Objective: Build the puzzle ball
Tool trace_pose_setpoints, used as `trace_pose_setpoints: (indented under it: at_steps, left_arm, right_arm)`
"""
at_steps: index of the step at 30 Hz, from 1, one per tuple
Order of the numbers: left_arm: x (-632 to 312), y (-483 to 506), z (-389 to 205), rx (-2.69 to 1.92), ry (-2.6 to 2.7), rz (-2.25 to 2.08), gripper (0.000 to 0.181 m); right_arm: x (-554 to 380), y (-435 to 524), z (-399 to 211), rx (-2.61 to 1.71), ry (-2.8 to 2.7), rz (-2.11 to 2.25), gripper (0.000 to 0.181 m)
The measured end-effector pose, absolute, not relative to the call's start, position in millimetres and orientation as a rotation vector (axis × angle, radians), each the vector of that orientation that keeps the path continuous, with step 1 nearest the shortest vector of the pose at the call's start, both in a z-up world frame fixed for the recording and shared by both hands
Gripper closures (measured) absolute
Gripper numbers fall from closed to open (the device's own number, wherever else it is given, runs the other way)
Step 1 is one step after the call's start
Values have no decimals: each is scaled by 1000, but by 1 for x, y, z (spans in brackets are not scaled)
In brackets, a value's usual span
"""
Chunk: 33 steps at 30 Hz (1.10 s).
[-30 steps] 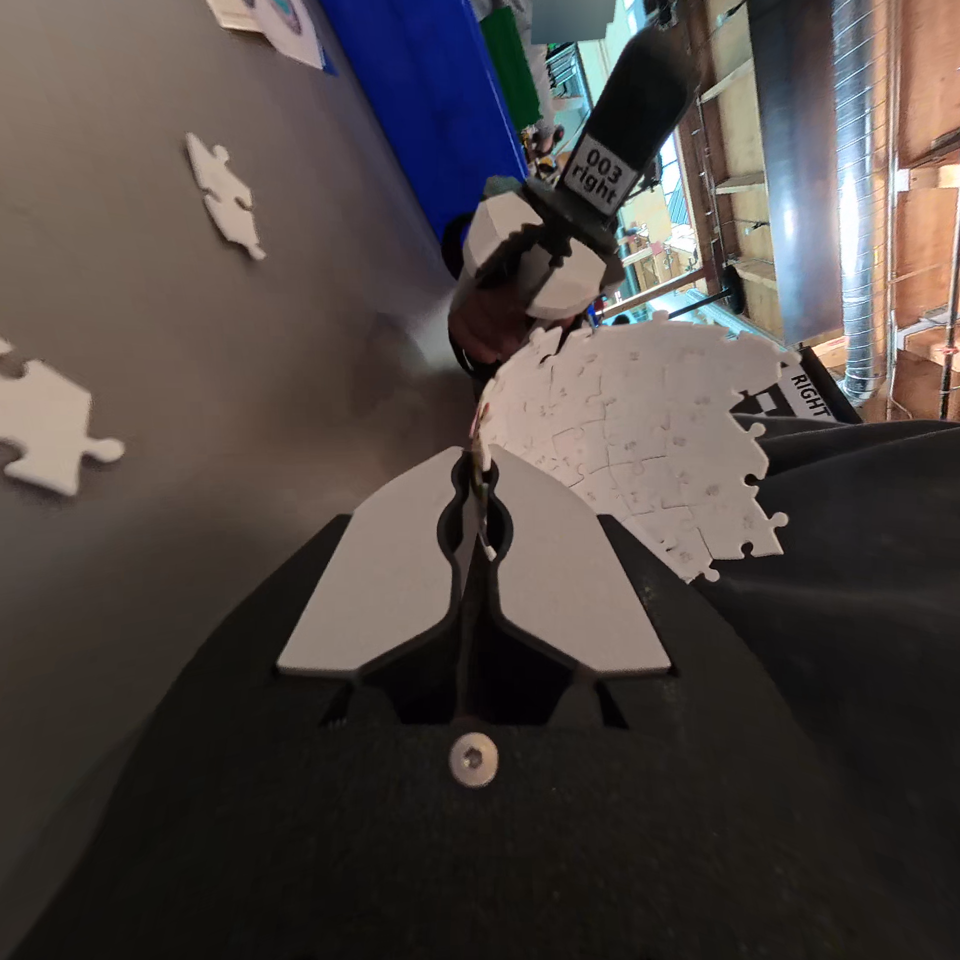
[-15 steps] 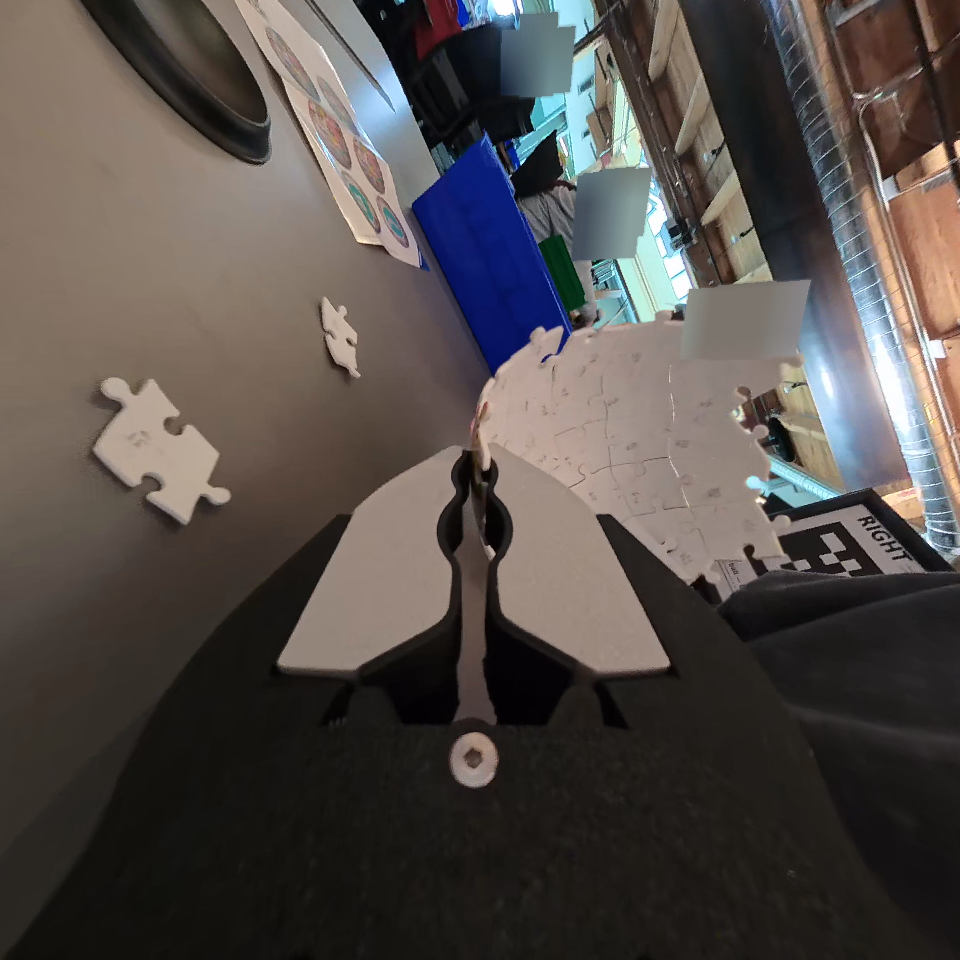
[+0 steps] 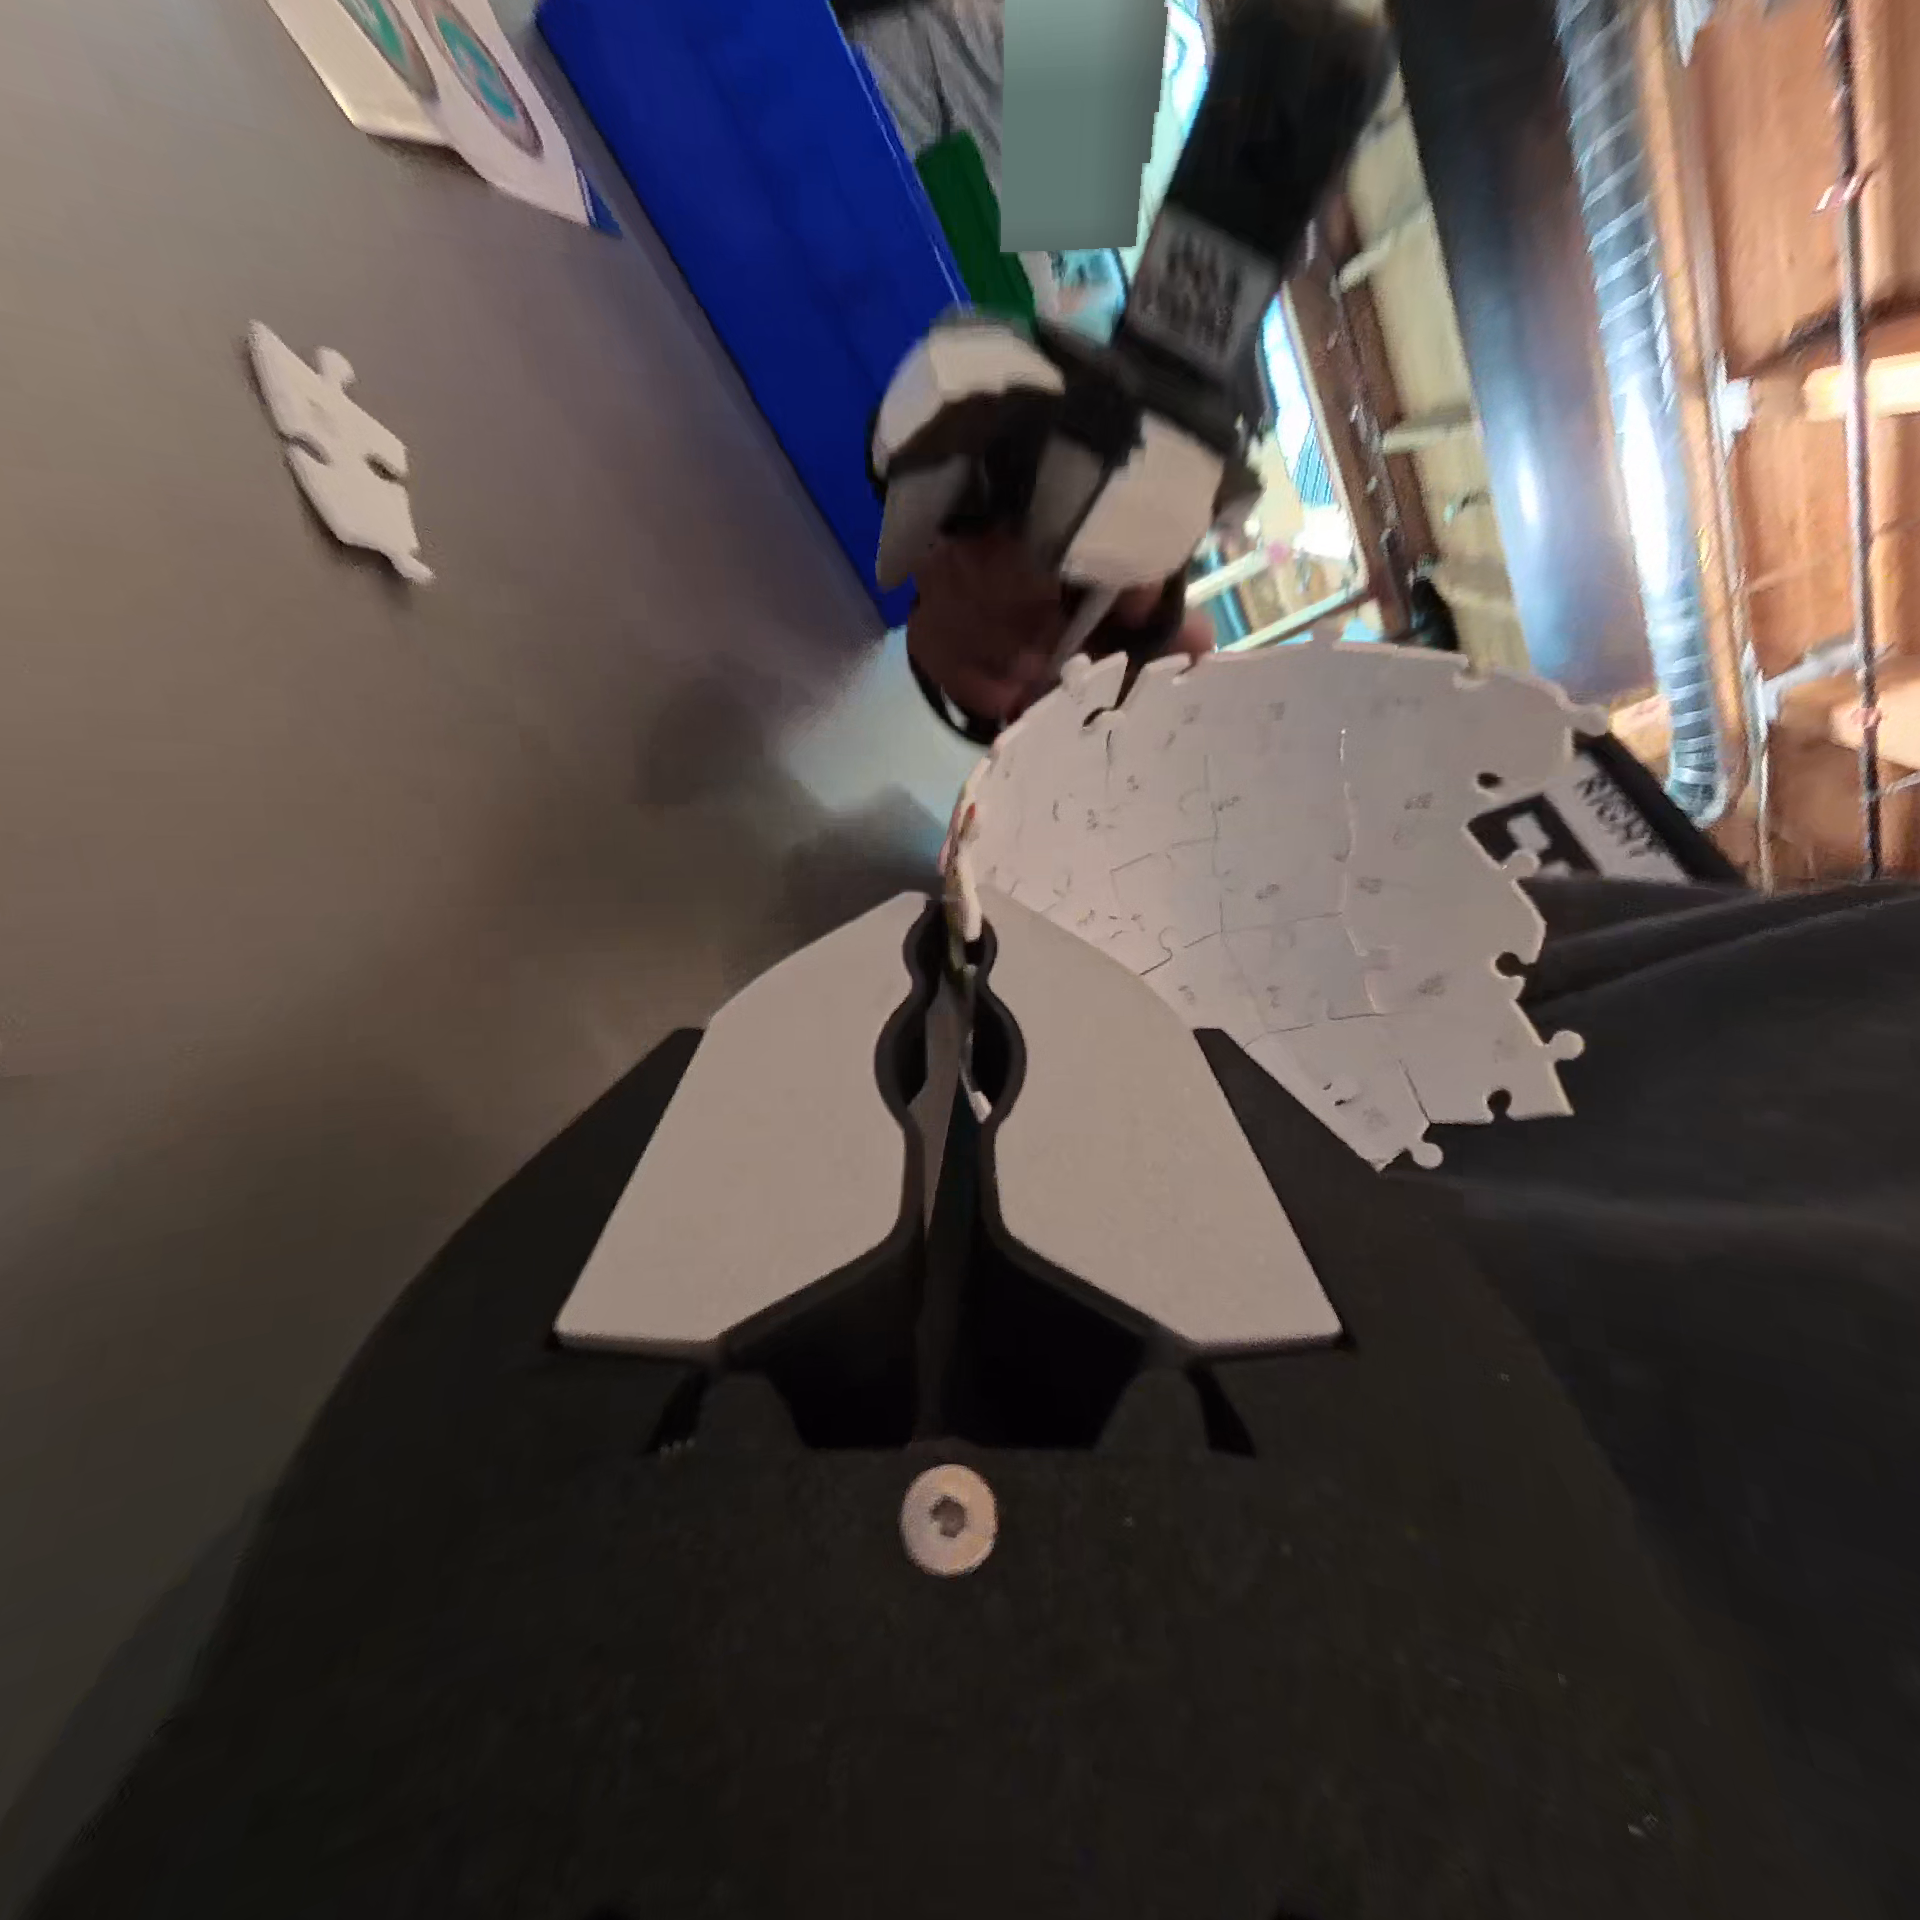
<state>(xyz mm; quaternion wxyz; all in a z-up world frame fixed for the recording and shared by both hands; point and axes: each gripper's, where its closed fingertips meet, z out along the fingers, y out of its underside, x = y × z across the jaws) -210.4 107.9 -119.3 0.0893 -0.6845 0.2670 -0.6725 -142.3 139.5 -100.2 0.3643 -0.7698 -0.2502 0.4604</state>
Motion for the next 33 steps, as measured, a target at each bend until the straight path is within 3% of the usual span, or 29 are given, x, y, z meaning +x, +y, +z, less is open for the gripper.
trace_pose_setpoints:
  at_steps: [3,12,19,23,25,26,33]
  left_arm:
    - [-212,99,-122,-2074,932,-1976,179]
    - [-219,101,-133,-2148,1010,-1888,179]
    - [-219,108,-140,-2174,974,-1878,179]
    - [-218,108,-138,-2163,938,-1920,179]
    - [-217,108,-140,-2175,940,-1907,179]
    - [-217,108,-141,-2182,939,-1900,179]
    - [-215,107,-146,-2207,929,-1880,178]
  right_arm:
    - [-162,139,-85,-2045,-751,1498,146]
    - [-202,125,-121,-2594,-1567,1369,151]
    - [-217,122,-129,-2644,-1683,1474,167]
    - [-212,113,-140,-2718,-1766,1455,160]
    - [-212,110,-142,-2717,-1801,1460,165]
    - [-215,109,-141,-2695,-1803,1496,176]
    - [-213,110,-147,-2697,-1822,1488,178]
